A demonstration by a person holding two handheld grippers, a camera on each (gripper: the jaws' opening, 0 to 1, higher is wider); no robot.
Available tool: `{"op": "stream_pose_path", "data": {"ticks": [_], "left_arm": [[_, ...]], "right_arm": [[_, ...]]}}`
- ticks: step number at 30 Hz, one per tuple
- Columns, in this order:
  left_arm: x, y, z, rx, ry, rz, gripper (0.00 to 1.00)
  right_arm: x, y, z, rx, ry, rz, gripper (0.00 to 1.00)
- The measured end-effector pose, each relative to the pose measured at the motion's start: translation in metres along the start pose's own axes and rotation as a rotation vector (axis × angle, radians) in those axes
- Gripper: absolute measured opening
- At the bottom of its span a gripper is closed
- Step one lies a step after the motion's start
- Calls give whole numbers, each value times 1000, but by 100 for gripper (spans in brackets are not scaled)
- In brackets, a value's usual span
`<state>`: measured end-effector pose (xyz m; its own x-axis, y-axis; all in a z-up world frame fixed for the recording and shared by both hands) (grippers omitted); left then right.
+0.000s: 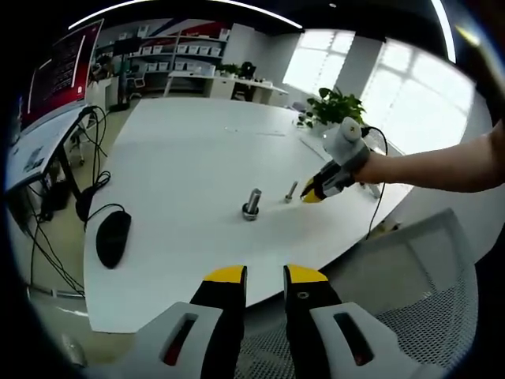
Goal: Place the washer onto the threaded stud by aligning its center hole with the stud, sliding it down to the base, and recovering from edge contact or off-axis alignment until the washer reaches the visible bottom stop.
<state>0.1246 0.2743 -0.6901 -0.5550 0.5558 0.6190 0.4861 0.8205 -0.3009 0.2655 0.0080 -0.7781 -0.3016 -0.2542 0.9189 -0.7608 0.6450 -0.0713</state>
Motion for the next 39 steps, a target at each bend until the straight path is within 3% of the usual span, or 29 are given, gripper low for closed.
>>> {"op": "stream_pose_path", "data": {"ticks": [9, 12, 19, 39], "left_arm": [[0, 0, 0, 2, -3, 0, 16], [0, 0, 0, 3, -6, -1, 16], [0, 0, 0, 0, -1, 2, 16], [-1, 0, 0, -1, 5, 3, 16]], "right_arm": [[10, -6, -9, 13, -49, 40, 14], [14, -5, -16, 78, -67, 70, 14], [12, -9, -25, 97, -94, 89, 14], [0, -15, -25, 118, -73, 95, 14]]}}
Point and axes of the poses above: the point that each gripper's makers call its tool centre point, and the gripper's own axes: x roughly backward along the fingers, y roughly to its left, z roughly out of its underside, the point moved 5 cm from there along x, roughly backward along the fingers
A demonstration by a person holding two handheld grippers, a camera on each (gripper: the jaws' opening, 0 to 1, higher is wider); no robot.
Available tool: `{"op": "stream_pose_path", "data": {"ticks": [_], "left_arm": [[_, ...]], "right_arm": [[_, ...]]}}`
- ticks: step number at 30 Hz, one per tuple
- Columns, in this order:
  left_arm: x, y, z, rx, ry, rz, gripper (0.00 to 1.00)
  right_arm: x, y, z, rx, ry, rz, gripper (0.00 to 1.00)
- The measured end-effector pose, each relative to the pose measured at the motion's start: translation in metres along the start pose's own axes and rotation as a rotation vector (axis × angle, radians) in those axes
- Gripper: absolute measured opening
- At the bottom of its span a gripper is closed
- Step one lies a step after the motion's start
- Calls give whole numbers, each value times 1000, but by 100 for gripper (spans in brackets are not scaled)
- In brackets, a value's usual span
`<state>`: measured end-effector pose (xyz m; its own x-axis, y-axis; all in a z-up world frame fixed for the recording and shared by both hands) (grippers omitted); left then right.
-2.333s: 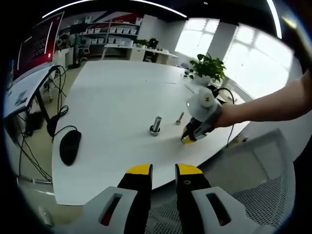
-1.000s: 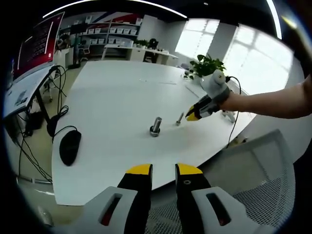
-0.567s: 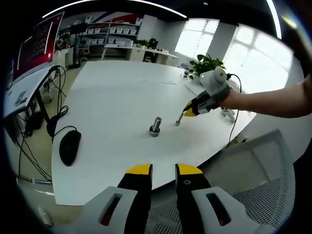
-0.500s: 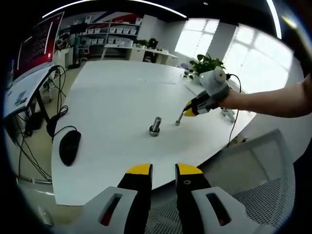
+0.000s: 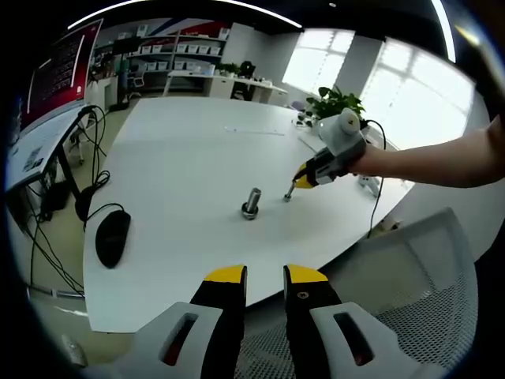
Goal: Place the washer onto the threaded stud by aligning its center hole with the stud, sliding it down to the base, and recovering from edge contact or off-axis alignment until the washer reaches the visible bottom stop.
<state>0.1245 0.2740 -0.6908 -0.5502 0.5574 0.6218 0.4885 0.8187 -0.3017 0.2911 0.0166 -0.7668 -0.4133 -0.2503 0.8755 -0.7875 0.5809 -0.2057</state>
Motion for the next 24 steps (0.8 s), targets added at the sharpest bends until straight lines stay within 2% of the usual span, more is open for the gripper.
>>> {"op": "stream_pose_path", "data": {"ticks": [11, 24], "left_arm": [[0, 0, 0, 1, 4, -3, 16], [0, 2, 1, 7, 8, -12, 16]], "right_arm": [[-2, -3, 0, -16, 20, -20, 14], [-29, -1, 10, -2, 78, -55, 15]]}}
Point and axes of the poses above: the point that each gripper's makers call its tool centre point, and the gripper's own axes: x roughly backward along the fingers, y roughly to its left, z roughly out of its underside, the point moved 5 cm from there along x, roughly backward along the fingers
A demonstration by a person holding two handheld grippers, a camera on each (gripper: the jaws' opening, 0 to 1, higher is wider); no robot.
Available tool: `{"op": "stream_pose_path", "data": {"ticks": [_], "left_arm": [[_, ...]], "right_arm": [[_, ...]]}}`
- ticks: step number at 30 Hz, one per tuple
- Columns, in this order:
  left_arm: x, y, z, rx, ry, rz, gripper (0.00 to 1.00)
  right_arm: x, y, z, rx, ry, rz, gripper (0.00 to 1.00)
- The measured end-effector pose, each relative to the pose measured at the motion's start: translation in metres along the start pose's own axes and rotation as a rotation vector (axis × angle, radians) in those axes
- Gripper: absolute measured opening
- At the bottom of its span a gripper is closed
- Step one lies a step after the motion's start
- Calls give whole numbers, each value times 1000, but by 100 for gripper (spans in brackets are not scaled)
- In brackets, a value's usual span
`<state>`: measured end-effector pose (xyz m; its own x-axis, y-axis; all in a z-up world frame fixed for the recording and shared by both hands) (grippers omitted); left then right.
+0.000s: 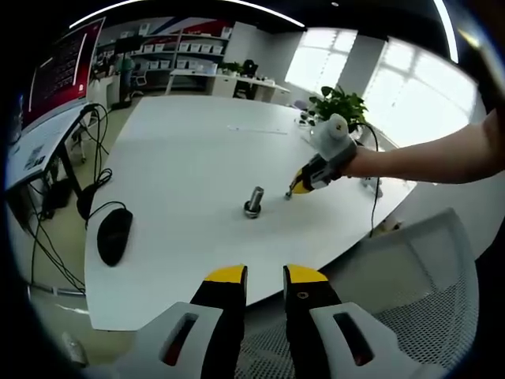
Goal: Place the washer onto the threaded stud by aligning its center hole with the stud, sliding it down to the base, and recovering from edge contact or off-axis alignment until the washer reaches the visible bottom stop.
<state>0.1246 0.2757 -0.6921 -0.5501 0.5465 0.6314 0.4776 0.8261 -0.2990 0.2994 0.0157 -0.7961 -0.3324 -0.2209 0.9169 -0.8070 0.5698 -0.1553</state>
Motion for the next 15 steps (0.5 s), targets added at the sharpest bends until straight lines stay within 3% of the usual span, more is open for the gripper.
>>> {"op": "stream_pose_path", "data": {"ticks": [15], "left_arm": [[0, 1, 1, -2, 10, -8, 16]], "right_arm": [[-15, 3, 4, -54, 16, -36, 16]]}}
Point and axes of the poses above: the point that each gripper's makers call its tool centre point, and the gripper's own axes: x roughly backward along the fingers, y roughly to its left, z roughly out of its underside, the point moved 5 cm from there along x, roughly backward along the fingers
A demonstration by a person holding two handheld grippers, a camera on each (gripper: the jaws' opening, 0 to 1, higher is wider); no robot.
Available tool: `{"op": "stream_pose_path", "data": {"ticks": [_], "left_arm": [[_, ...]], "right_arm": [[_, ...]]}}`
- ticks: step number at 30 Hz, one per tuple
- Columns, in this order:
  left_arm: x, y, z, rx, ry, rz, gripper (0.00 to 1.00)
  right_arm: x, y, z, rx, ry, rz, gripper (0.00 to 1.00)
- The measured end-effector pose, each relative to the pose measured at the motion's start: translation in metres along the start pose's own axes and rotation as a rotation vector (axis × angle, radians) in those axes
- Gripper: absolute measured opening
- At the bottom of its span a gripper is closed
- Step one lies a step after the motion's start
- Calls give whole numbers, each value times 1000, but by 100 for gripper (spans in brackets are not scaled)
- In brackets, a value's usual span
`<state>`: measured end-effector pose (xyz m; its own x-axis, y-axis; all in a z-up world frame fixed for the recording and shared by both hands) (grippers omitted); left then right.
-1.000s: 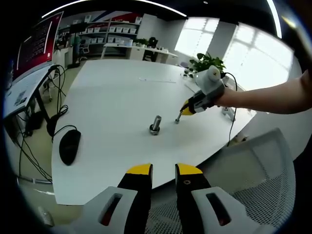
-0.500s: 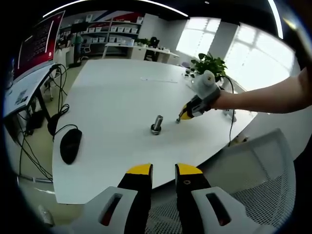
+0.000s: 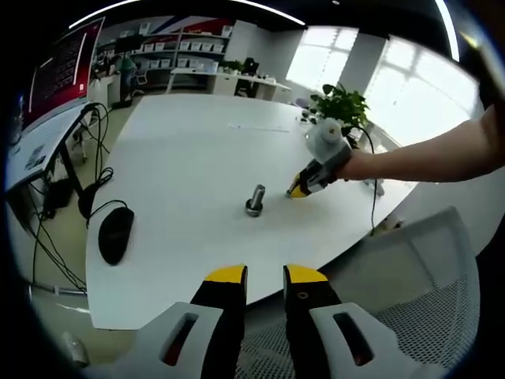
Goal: Place the washer onto the threaded stud by aligning its center hole with the stud, sliding it down to the base, and recovering from edge contact or off-axis alignment until the washer reaches the visible bottom stop.
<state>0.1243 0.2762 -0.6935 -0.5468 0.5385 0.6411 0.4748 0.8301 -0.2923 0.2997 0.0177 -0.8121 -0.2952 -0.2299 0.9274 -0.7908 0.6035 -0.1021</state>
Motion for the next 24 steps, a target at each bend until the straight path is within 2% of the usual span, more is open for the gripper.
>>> {"op": "stream_pose_path", "data": {"ticks": [9, 14, 17, 24], "left_arm": [[0, 0, 1, -8, 10, 0, 15], [0, 0, 1, -5, 3, 0, 15], [1, 0, 0, -3, -3, 1, 15], [2, 0, -1, -12, -11, 4, 15]], "right_arm": [[7, -1, 7, -42, -18, 10, 22], [21, -3, 9, -58, -66, 38, 23], [31, 0, 11, -84, -110, 46, 23], [76, 23, 16, -141, -204, 85, 23]]}}
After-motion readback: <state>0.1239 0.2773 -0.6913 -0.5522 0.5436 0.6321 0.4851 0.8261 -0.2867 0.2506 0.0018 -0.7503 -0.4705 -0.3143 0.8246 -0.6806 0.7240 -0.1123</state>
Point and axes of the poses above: the point that each gripper's makers call its tool centre point, and the gripper's own axes: x roughly backward along the fingers, y roughly to its left, z roughly out of its underside, the point moved 5 cm from there along x, roughly backward along the fingers
